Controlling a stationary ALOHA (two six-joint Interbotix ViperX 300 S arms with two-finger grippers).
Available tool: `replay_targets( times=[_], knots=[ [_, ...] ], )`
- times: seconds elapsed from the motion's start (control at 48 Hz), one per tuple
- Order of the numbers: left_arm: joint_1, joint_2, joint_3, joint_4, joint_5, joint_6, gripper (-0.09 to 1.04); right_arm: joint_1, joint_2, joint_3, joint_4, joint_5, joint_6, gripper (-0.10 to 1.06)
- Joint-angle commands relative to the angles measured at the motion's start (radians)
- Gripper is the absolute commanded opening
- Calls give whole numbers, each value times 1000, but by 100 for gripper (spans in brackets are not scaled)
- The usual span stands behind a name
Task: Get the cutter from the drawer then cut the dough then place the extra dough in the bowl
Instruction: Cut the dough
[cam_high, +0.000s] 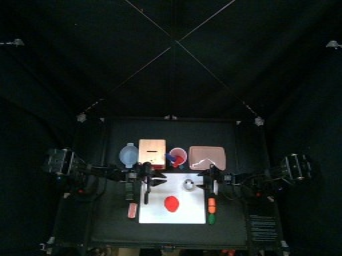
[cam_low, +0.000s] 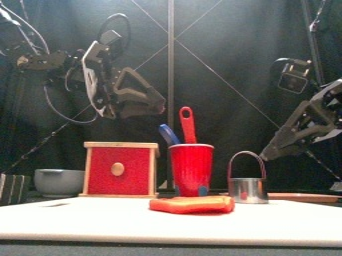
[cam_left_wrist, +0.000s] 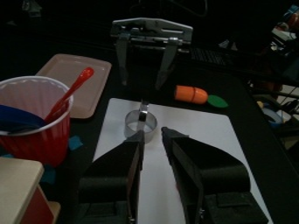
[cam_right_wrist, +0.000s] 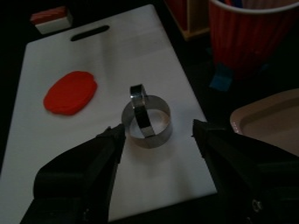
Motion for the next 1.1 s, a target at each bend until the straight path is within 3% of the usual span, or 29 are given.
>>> replay_targets(
  times=[0.021, 0.271, 1.104],
  knots=[
    [-6, -9, -17, -9, -11, 0, 67, 28, 74, -37, 9, -74, -2, 94],
    [-6, -8, -5, -23, -11, 0, 67, 74, 144, -80, 40, -94, -3, 93],
    [-6, -8, 11, -38, -11, 3, 67, 72, 163, -101, 52, -67, -6, 65]
  ],
)
